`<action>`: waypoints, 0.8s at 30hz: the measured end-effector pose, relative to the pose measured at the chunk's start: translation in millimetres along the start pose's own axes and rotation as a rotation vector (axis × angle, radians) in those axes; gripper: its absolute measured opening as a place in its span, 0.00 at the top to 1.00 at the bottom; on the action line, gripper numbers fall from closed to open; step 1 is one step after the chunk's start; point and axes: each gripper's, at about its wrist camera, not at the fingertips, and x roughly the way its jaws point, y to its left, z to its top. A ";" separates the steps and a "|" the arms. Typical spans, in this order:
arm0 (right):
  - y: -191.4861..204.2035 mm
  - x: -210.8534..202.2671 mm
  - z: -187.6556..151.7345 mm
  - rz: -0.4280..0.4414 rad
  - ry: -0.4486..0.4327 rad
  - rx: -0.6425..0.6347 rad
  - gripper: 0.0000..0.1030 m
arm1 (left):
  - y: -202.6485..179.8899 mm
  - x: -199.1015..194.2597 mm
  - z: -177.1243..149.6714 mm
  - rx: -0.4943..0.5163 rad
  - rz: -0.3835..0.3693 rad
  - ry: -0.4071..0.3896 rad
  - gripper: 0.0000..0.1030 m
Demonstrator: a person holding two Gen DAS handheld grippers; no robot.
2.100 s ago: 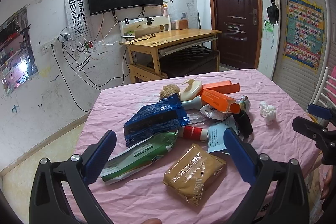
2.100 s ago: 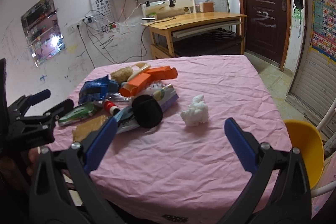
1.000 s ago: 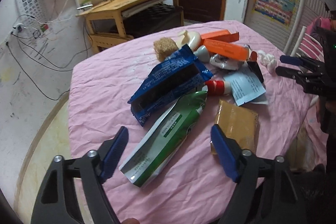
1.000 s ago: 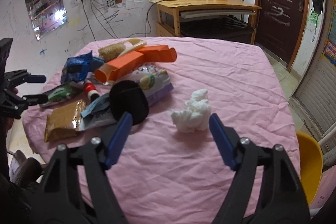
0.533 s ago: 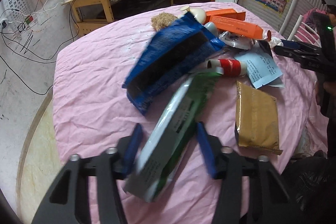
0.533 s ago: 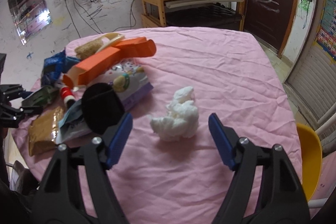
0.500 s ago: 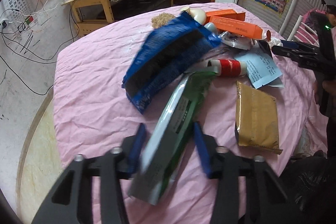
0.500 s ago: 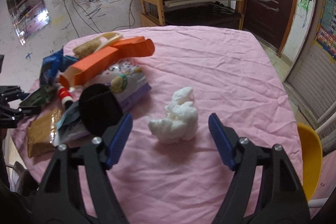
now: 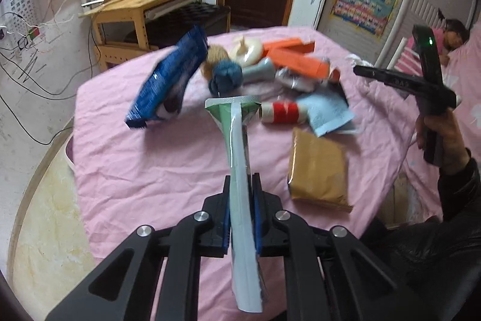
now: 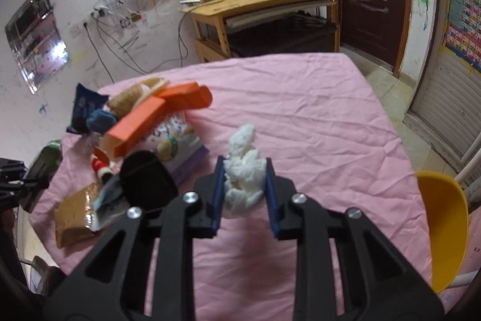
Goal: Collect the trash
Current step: 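Carry the tissue to the yellow bin and open the right tool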
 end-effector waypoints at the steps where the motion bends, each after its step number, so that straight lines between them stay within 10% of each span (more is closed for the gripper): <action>1: -1.7 -4.7 1.2 0.009 -0.012 0.001 0.77 | -0.7 -3.6 2.5 0.004 0.004 -0.010 0.92; 13: -104.1 -69.4 -13.2 -0.097 -0.110 0.062 0.77 | -152.2 -4.5 122.7 0.283 -0.065 -0.162 0.92; 24: -259.0 -73.6 -76.3 -0.199 -0.071 0.294 0.77 | -351.5 156.8 217.0 0.415 -0.233 0.099 0.92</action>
